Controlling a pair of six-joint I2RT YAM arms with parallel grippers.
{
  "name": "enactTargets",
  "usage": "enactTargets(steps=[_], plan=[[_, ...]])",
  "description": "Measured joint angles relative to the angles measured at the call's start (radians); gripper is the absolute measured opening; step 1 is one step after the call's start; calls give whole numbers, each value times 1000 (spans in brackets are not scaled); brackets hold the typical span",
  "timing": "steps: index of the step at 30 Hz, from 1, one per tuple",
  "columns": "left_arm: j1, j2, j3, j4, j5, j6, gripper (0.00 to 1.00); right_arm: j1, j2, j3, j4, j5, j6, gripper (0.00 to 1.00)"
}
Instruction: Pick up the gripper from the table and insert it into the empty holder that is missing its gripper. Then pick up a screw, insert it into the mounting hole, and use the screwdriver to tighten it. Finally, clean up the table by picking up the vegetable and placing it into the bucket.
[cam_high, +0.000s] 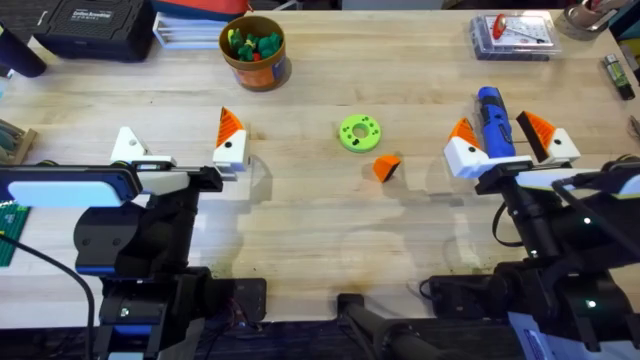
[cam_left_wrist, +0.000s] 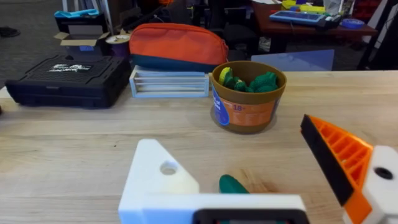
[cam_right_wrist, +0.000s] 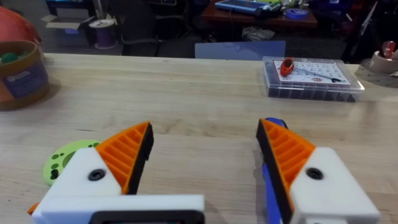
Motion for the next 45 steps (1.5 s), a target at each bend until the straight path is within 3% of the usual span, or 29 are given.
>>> enactTargets(steps=[9,13,17,20,21,22,23,27,32,33,34,35,38,39,43,44,45], plan=[[0,0,2,-7,-3,0,985,0,0,0,-6,0,0,995],[0,11,59,-143,-2,0,985,0,2,9,-25,6,51,994],[0,118,258,-316,-8,0,985,0,52,119,-181,38,152,994],[0,270,464,-478,-24,29,985,0,130,276,-313,46,188,994],[0,461,661,-652,-29,61,985,0,239,472,-480,53,207,994],[0,522,712,-696,-29,67,985,0,281,539,-539,54,211,994],[0,684,833,-790,-29,79,985,0,389,684,-663,57,217,994],[0,832,917,-802,-29,74,985,0,469,768,-704,59,221,994],[0,879,929,-810,-29,66,982,0,477,772,-716,60,222,994],[0,879,929,-808,-27,60,541,0,477,772,-739,60,222,994],[0,879,929,-806,-21,60,372,0,477,772,-746,60,222,994],[0,879,929,-801,-9,66,383,0,477,772,-749,60,222,994],[-5,879,929,-778,98,64,845,0,477,772,-749,60,222,994],[-11,879,929,-762,149,63,947,0,477,772,-749,60,222,994],[-46,879,929,-643,356,66,985,0,477,772,-750,60,222,994],[-64,879,933,-595,471,56,985,0,477,772,-749,60,222,994],[-65,879,934,-599,492,52,985,0,477,772,-750,60,222,994]])
